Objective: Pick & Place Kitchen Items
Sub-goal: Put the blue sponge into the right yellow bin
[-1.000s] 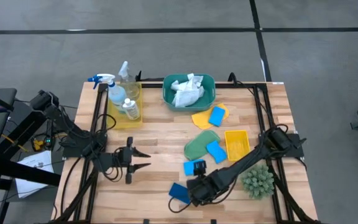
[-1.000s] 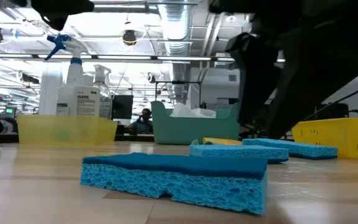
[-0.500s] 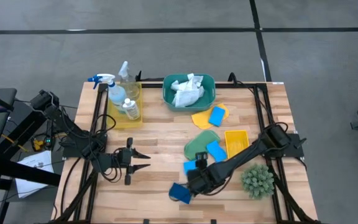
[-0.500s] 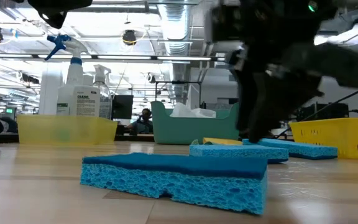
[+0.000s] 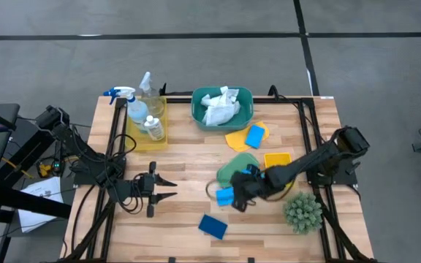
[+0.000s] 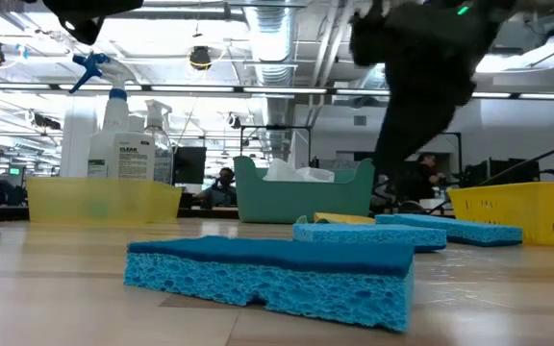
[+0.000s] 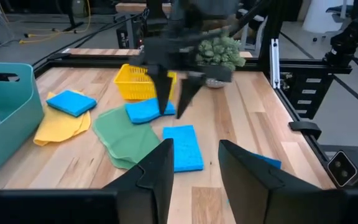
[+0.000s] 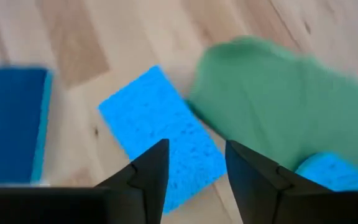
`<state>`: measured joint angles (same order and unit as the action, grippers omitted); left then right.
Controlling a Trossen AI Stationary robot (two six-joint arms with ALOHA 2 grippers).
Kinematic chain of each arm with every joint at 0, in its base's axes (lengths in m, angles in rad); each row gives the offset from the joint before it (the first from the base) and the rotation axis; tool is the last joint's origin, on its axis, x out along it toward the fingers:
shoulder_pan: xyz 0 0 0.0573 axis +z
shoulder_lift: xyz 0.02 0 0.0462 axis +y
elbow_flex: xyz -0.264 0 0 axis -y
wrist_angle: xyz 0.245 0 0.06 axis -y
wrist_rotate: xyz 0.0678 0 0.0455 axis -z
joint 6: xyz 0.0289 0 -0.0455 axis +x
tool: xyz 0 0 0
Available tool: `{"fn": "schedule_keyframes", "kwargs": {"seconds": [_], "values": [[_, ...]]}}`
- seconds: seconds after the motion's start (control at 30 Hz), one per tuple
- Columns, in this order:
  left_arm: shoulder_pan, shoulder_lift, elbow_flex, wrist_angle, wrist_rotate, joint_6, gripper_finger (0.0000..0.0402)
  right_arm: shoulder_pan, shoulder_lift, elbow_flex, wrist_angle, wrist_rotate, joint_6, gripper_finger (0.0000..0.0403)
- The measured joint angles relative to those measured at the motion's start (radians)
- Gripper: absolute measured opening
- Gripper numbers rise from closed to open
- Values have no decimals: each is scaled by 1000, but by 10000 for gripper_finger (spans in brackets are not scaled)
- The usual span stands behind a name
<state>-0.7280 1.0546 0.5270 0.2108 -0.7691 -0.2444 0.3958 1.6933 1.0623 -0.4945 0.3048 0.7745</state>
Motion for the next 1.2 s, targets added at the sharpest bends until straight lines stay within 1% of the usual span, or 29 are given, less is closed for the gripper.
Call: {"fn": "schedule_keyframes", "kwargs": {"seconds": [0.1,0.2,0.33,0.43,0.53,0.83,0.97,1.2], "values": [[0,0,0,5,1,-3,124,-14,-1,-19,85,-92,131,141],[0,0,0,12,0,-2,125,-7,16,-19,76,-128,252,131],[0,0,1,13,1,-5,124,13,15,-20,21,-106,384,119],[0,0,1,15,1,-7,123,17,14,-21,-26,-94,446,117],[0,0,1,17,1,-7,123,15,17,-21,-56,-96,469,124],[0,0,1,23,1,-18,122,-26,30,-20,-79,-125,484,171],[0,0,1,23,1,-22,122,-38,30,-20,-69,-140,491,177],[0,0,1,22,38,-23,122,-40,30,-20,-51,-154,506,177]]}}
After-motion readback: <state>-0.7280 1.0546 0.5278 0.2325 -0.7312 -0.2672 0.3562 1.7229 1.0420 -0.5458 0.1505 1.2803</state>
